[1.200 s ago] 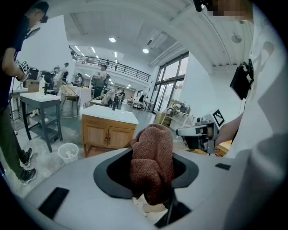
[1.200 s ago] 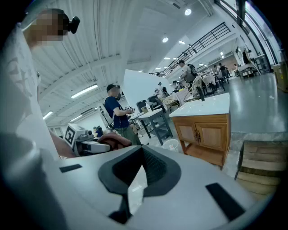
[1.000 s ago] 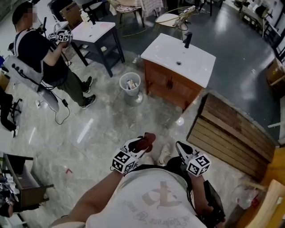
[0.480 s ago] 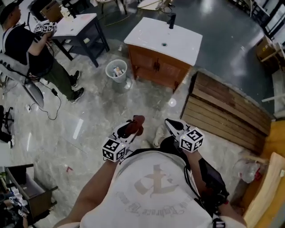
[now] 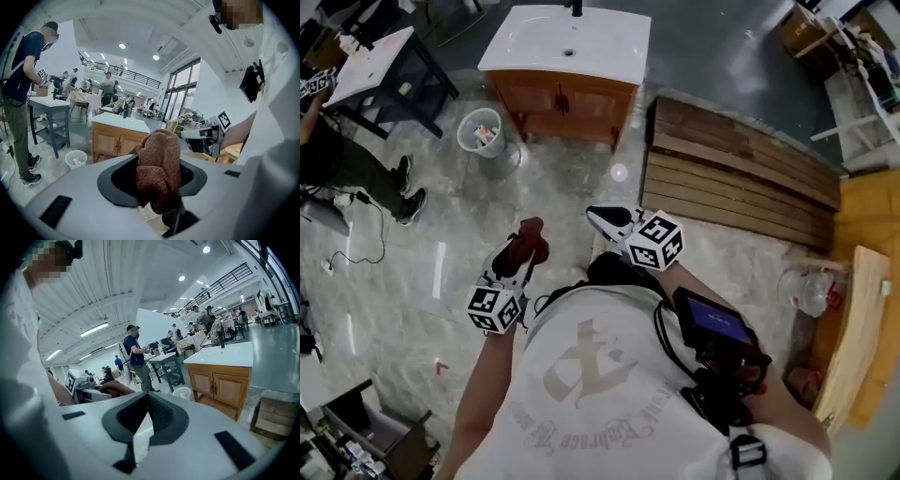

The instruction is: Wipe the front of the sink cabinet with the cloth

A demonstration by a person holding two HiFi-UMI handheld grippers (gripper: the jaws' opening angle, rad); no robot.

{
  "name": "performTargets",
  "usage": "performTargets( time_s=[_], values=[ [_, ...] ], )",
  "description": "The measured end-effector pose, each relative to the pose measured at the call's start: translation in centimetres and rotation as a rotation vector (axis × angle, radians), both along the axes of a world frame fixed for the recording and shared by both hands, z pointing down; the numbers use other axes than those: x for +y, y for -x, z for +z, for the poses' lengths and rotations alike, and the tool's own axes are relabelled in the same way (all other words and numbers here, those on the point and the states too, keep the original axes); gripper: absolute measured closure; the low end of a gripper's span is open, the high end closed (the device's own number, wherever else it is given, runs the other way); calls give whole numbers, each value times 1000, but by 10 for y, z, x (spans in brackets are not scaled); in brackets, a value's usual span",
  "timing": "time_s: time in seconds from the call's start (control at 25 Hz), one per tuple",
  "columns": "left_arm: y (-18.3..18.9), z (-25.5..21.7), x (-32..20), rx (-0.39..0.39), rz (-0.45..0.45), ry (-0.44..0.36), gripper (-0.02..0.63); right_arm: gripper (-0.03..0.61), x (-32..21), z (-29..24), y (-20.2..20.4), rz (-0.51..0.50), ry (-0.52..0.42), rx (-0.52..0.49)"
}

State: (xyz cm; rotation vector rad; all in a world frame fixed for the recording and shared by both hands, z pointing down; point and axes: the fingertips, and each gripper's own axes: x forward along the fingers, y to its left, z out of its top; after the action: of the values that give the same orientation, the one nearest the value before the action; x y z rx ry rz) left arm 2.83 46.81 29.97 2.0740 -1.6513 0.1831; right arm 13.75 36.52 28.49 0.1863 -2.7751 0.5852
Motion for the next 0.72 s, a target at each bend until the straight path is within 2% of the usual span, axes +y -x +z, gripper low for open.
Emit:
performTargets(
  time_s=[0.24, 0.48, 0.72],
  values=[
    [15, 8, -28, -18, -18, 18, 436, 565, -25, 12, 16, -32, 27, 2],
    [22, 18, -68, -10, 0, 54, 436, 566, -62, 31, 23, -17, 84, 19],
    [39, 20, -118, -29, 5, 90, 436, 565, -114, 41, 40, -13, 121, 23]
  ],
)
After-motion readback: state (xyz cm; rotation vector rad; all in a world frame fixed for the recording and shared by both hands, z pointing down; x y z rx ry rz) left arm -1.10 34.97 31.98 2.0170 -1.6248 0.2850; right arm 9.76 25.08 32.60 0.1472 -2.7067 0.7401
